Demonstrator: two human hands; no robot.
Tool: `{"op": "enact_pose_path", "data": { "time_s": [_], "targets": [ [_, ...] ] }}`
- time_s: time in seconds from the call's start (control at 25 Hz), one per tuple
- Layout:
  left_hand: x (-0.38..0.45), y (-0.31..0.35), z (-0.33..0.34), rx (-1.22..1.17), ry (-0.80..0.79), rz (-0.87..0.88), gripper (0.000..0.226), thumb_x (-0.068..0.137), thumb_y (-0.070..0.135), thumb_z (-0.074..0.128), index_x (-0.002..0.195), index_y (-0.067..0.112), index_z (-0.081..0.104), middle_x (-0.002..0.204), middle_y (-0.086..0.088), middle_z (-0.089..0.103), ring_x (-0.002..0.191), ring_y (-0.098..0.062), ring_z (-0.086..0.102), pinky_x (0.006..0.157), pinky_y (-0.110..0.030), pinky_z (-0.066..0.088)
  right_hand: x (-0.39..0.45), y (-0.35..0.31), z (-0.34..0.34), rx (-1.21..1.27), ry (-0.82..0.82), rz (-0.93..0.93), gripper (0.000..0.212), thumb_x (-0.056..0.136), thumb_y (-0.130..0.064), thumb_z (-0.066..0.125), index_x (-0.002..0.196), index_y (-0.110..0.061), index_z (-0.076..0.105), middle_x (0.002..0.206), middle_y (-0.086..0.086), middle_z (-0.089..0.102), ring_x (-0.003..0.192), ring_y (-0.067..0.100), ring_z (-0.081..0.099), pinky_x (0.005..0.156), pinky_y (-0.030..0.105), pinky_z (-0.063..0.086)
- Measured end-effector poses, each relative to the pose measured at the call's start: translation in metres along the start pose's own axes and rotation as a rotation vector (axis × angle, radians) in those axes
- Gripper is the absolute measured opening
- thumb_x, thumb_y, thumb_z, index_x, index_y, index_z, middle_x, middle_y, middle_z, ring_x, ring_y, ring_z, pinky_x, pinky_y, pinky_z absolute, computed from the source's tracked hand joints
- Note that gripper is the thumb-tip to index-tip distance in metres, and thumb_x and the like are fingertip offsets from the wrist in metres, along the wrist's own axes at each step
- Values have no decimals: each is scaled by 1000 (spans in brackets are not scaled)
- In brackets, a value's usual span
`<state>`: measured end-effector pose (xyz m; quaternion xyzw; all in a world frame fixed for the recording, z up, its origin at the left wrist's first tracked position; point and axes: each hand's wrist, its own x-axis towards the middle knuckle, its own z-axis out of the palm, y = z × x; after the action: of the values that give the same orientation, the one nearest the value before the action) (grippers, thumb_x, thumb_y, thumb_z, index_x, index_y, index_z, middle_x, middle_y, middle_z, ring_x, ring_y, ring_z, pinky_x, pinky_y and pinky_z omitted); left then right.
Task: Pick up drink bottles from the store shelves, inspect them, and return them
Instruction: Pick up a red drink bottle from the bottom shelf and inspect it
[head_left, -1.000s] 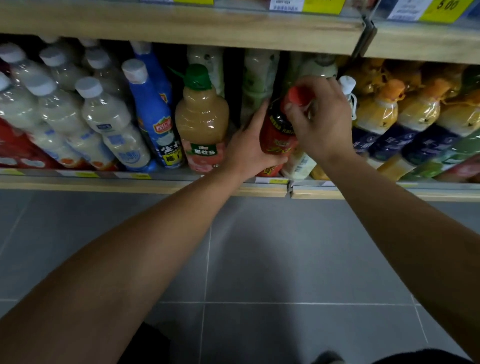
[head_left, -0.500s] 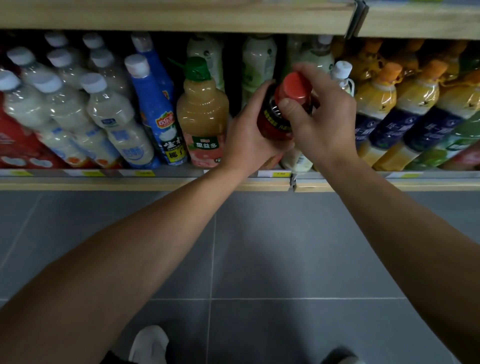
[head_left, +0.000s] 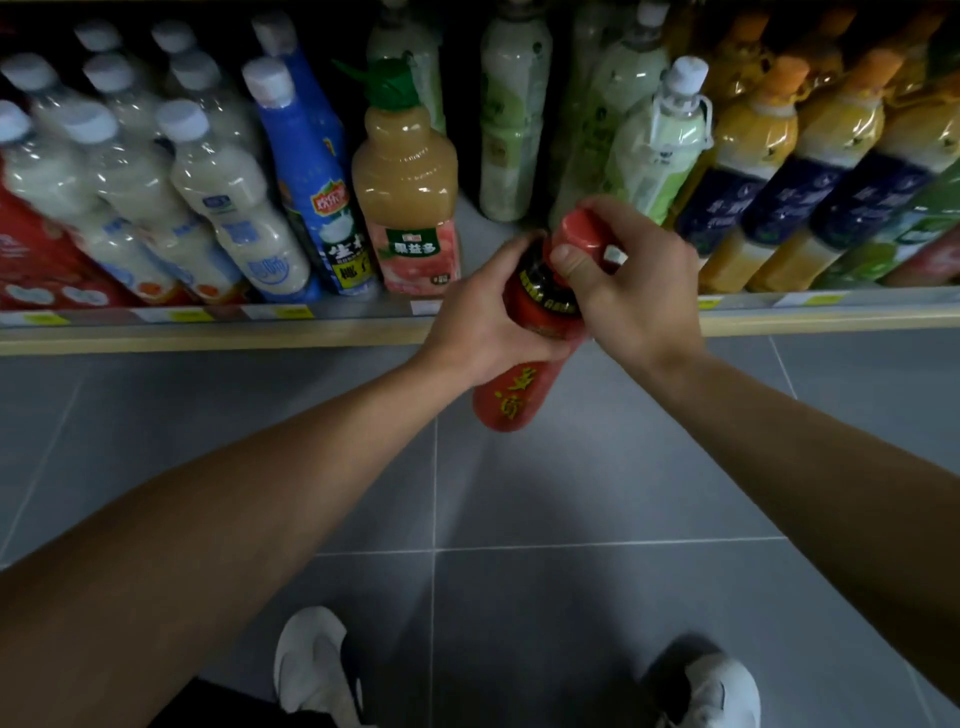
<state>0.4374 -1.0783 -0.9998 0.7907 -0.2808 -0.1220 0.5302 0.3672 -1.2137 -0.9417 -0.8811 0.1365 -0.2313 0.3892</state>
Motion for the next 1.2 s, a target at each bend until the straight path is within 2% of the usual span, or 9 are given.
{"op": "enact_pose_path", "data": {
  "time_s": [0.16,0.28,0.36,0.44,0.56,0.68,0.8,1.0,1.2],
  "targets": [
    [-19,-40,30,22,-87,-129,101,52,20,93,142,27,47,119,9,67,108,-8,64,97,-32,53,-26,43,23,-44,-111,128,37,88,-33,67,123,-20,65,104,-4,71,100,16,65,91,34,52],
    [-14,-63,41,-48,-124,-170,104,50,25,90,144,24,45,122,7,66,113,-9,63,100,-37,52,-27,60,36,-38,-103,194,37,88,-35,67,122,-21,66,102,-4,70,99,16,64,88,28,50],
    [-11,-73,49,-76,-122,-178,110,55,30,91,151,26,37,133,5,62,122,-9,60,104,-41,50,-17,66,39,-39,-82,225,33,89,-35,66,120,-21,67,100,-6,68,97,13,62,84,23,46],
    [-13,-78,59,-39,-135,-194,116,63,29,92,157,27,23,145,3,54,129,-10,54,108,-35,45,-7,77,39,-13,-30,272,33,90,-35,64,120,-21,68,104,-3,71,100,17,64,87,27,49],
    [-27,-99,77,200,-162,-214,123,68,35,90,159,28,8,152,-4,44,131,-21,50,100,-27,36,0,100,35,32,57,395,38,90,-36,62,125,-21,67,114,2,71,108,20,64,97,36,51],
    [-34,-124,96,216,-190,-272,124,62,37,93,158,22,15,148,-10,47,128,-28,53,97,-31,39,3,119,30,102,106,479,40,87,-39,62,123,-23,67,114,-3,70,108,16,63,99,40,51],
    [-33,-140,107,185,-169,-280,119,58,38,95,153,22,27,142,-6,53,120,-24,57,93,-33,46,6,134,27,146,157,537,37,85,-41,64,118,-26,70,106,-8,69,103,11,64,96,39,53],
    [-51,-160,110,229,-190,-261,122,57,31,95,155,20,25,143,-13,48,123,-26,54,100,-40,48,3,154,23,198,219,624,43,80,-48,63,115,-24,71,107,-5,71,103,11,66,94,39,56],
    [-48,-162,108,140,-169,-300,111,57,21,94,150,24,33,135,-5,52,112,-16,56,91,-30,51,8,154,23,172,181,621,51,79,-55,57,119,-25,69,114,-5,70,108,11,63,98,40,53]
  ]
}}
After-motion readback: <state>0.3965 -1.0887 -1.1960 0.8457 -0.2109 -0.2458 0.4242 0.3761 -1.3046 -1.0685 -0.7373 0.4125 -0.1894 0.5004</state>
